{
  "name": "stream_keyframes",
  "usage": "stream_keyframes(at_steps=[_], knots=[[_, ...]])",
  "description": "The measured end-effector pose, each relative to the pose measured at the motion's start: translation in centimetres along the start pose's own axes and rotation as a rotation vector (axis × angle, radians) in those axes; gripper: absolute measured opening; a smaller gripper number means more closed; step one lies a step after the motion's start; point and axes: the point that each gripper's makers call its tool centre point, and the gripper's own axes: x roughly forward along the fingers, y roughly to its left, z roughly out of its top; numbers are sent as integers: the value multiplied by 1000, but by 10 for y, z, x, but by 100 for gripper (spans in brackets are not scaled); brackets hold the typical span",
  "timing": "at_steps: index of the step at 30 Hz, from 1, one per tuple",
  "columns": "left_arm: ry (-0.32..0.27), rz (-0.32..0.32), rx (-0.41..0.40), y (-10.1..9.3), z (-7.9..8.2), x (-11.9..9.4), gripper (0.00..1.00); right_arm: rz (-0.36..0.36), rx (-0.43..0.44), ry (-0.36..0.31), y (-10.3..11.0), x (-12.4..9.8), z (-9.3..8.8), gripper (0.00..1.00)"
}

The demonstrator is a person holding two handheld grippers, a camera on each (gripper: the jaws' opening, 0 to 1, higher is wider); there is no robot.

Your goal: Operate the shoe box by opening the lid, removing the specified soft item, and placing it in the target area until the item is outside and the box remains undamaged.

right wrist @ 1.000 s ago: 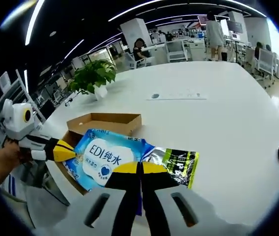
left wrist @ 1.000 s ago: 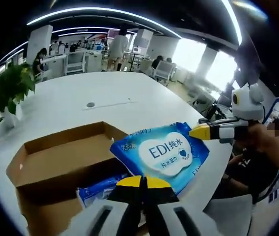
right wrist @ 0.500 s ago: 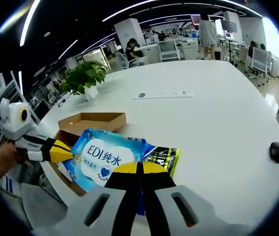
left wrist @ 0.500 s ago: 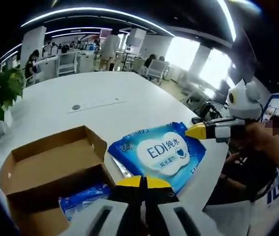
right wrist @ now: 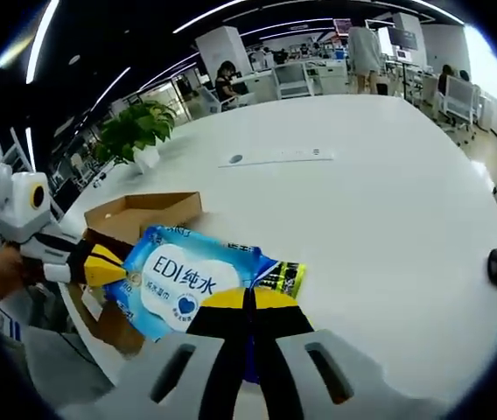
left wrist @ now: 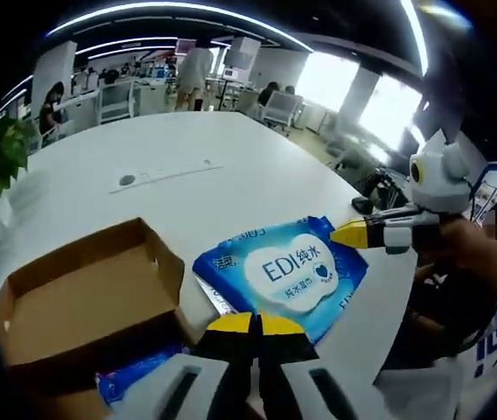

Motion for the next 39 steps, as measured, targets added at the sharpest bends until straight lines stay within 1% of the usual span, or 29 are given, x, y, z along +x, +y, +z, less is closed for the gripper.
stream_keyframes(at_steps=[4, 10, 11, 15, 19, 26, 28, 34, 37, 38, 39], knots=[[19, 14, 13, 4, -1, 11, 0, -5, -7, 7, -7, 11, -1, 0], [55, 24, 44, 7, -1, 25, 0, -14, 8, 17, -19, 25, -6, 0], [63, 29, 63, 8, -2, 27, 0, -13, 13, 21, -21, 26, -7, 0], [88, 36, 100, 8, -4, 34, 0, -16, 28, 27, -29, 34, -12, 0], [108, 39, 136, 8, -6, 40, 0, -20, 50, 33, -34, 39, -16, 0], [130, 43, 175, 9, -8, 46, 0, -22, 69, 43, -41, 47, -24, 0], [137, 49, 201, 10, -9, 48, 0, -23, 71, 48, -41, 48, -25, 0], [148, 63, 216, 13, -13, 51, 0, -29, 84, 42, -40, 49, -27, 0], [154, 70, 228, 15, -15, 51, 0, -30, 107, 36, -42, 49, -27, 0], [158, 78, 248, 16, -15, 51, 1, -31, 109, 33, -42, 48, -27, 0], [148, 89, 265, 18, -14, 50, 1, -33, 111, 30, -42, 48, -27, 0]])
